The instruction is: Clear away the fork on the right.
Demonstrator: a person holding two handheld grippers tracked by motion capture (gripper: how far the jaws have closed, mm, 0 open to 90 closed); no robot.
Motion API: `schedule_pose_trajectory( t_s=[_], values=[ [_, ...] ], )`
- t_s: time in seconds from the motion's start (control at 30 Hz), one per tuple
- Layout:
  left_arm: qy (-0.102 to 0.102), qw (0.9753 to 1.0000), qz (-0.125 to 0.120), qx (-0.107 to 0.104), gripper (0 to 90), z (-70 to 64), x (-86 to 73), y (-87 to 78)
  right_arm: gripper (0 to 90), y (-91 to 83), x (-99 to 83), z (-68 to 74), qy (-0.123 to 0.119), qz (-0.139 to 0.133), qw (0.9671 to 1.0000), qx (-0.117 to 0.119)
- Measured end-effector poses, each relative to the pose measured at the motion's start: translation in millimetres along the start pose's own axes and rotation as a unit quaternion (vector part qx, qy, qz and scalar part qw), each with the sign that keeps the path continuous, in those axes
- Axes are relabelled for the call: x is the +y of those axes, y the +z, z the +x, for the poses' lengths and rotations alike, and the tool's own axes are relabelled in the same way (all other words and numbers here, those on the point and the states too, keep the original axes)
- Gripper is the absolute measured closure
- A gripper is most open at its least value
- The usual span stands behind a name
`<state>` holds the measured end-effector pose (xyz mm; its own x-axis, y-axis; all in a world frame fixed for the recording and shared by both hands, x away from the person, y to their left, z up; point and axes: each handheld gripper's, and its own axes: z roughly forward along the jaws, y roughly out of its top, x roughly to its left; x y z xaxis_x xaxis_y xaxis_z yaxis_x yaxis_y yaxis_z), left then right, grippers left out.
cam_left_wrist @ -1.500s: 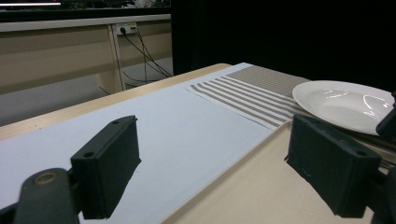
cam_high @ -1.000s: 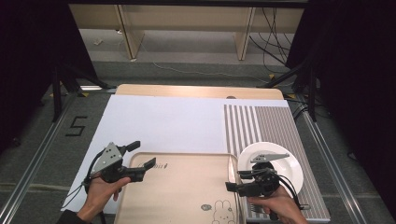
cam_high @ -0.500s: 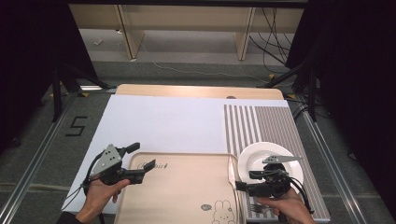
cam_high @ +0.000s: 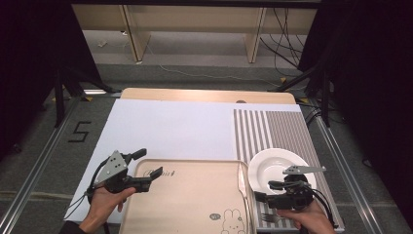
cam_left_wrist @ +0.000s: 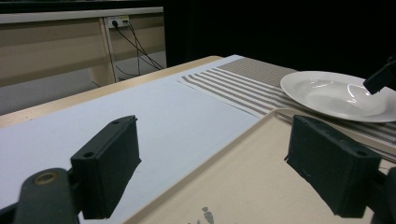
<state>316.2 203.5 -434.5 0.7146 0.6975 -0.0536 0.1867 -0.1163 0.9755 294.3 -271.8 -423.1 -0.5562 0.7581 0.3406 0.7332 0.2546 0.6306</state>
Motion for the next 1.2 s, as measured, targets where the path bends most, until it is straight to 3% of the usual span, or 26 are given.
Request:
schedule_pose_trajectory(
  t_s=[0.13, 0.17, 0.2, 0.3, 0.4, 0.5, 0.57, 0.63, 0.7, 0.77, 0.9, 0.93, 1.0, 1.03, 1.1, 1.17, 1.2],
  values=[
    [0.004, 1.0, -0.002, -0.002, 16.2, -0.4, 0.6, -0.6, 23.0, -6.8, -3.4, -2.0, -0.002, 0.001, 0.9998, -0.018],
    [0.003, 1.0, -0.002, -0.002, 16.2, -0.5, 0.7, -0.5, 23.2, -8.2, -5.0, -1.2, 0.009, -0.002, 0.9997, -0.022],
    [0.003, 1.0, -0.002, -0.002, 16.2, -0.4, 0.7, -0.3, 23.2, -11.8, -6.9, -4.7, -0.003, 0.002, 0.9995, -0.03],
    [0.003, 1.0, -0.001, -0.002, 16.2, 0.0, 0.5, 0.3, 23.7, -15.8, -9.5, -5.9, 0.007, 0.002, 0.9991, -0.042],
    [0.005, 1.0, 0.0, -0.002, 16.2, -0.1, 0.8, 0.8, 23.9, -24.1, -12.0, -10.4, -0.003, 0.005, 0.9988, -0.048],
    [0.005, 1.0, -0.001, 0.0, 16.2, 0.0, 0.9, 0.4, 24.6, -31.5, -16.5, -11.4, 0.008, 0.01, 0.9982, -0.059],
    [0.003, 1.0, -0.002, 0.001, 16.2, 0.5, 0.8, 0.6, 24.9, -35.7, -19.2, -17.1, -0.013, 0.009, 0.997, -0.076],
    [0.003, 1.0, -0.002, 0.001, 16.2, 0.6, 0.8, 0.5, 24.9, -40.2, -21.6, -18.0, -0.002, 0.016, 0.9964, -0.084],
    [0.004, 1.0, -0.002, 0.001, 16.2, 0.5, 0.9, 0.4, 25.0, -43.6, -24.1, -21.4, -0.01, 0.013, 0.9957, -0.091],
    [0.005, 1.0, -0.002, 0.001, 16.2, 0.5, 0.9, 0.4, 25.1, -47.2, -26.5, -22.2, 0.004, 0.022, 0.9947, -0.101],
    [0.005, 1.0, -0.004, 0.003, 16.2, 0.8, 1.1, 0.3, 25.1, -53.3, -30.7, -28.2, -0.002, 0.029, 0.9939, -0.107],
    [0.004, 1.0, -0.004, 0.003, 16.2, 0.9, 1.1, 0.2, 25.1, -54.3, -32.6, -30.8, -0.016, 0.024, 0.9937, -0.108],
    [0.004, 1.0, -0.004, 0.004, 16.2, 1.1, 1.0, 0.1, 25.1, -57.9, -34.0, -26.5, 0.021, 0.038, 0.9929, -0.11],
    [0.004, 1.0, -0.004, 0.004, 16.2, 1.2, 1.0, 0.1, 25.1, -59.1, -35.0, -29.0, 0.009, 0.039, 0.993, -0.111],
    [0.004, 1.0, -0.004, 0.004, 16.2, 1.2, 1.0, 0.0, 25.1, -59.6, -36.4, -31.5, 0.006, 0.042, 0.9912, -0.125],
    [0.004, 1.0, -0.004, 0.004, 16.2, 1.2, 1.0, 0.1, 25.1, -60.8, -38.8, -32.7, 0.01, 0.053, 0.9902, -0.129],
    [0.004, 1.0, -0.004, 0.004, 16.2, 1.2, 1.0, 0.2, 25.1, -63.0, -40.9, -32.4, 0.027, 0.069, 0.9883, -0.133]
  ],
)
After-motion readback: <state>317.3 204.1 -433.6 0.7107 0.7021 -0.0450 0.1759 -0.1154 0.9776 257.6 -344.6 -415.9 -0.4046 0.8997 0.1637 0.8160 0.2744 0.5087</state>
